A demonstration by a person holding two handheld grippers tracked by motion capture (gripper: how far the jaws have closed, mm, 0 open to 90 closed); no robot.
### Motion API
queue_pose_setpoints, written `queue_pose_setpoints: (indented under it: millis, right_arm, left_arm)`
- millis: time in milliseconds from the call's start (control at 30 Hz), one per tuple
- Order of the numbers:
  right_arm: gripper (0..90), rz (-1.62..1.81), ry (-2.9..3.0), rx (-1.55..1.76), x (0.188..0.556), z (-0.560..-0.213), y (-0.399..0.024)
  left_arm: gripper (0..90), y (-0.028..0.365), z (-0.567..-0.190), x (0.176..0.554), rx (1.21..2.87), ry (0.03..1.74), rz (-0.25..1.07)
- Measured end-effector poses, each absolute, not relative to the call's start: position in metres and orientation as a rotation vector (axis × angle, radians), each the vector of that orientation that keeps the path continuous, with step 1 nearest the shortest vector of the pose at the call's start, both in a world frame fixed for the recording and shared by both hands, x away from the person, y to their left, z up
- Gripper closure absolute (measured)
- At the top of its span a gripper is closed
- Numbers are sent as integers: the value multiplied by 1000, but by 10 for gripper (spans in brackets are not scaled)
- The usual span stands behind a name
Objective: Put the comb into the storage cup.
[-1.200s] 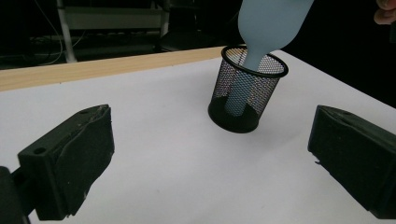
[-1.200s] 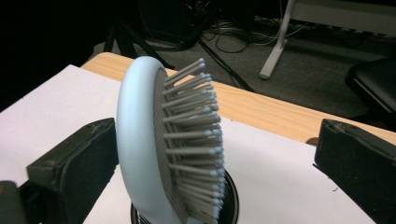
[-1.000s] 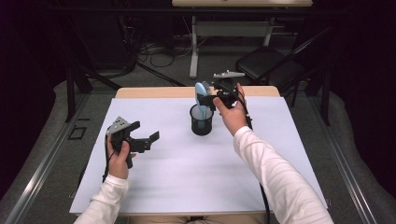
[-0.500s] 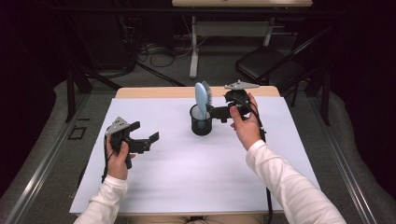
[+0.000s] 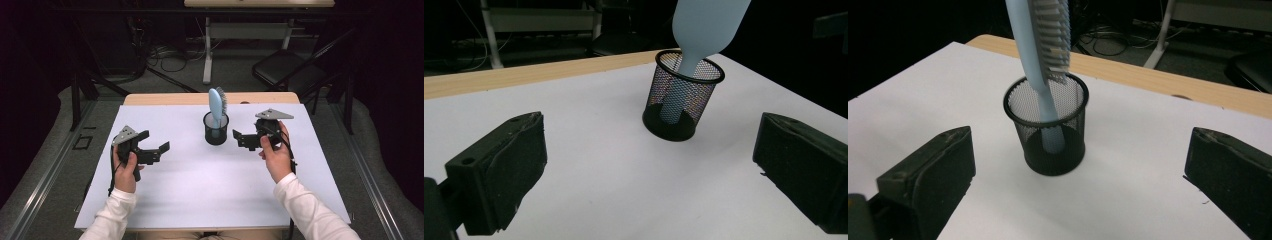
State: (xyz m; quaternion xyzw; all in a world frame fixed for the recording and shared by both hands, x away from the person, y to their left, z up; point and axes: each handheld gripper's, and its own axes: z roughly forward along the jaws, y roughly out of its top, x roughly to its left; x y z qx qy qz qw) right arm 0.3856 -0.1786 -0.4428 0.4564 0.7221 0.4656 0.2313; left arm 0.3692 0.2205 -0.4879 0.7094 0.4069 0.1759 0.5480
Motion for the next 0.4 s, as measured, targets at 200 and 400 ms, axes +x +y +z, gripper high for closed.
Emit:
queue_pose_setpoints:
  millis: [200, 400]
  right_arm:
    - [0, 1283, 1951, 1260, 369, -459, -189]
    - [0, 1285, 1931, 1275, 355, -471, -194]
  left_arm:
    - [12, 221, -489, 371, 1685, 964, 417]
    - [12, 222, -488, 371, 1680, 969, 417]
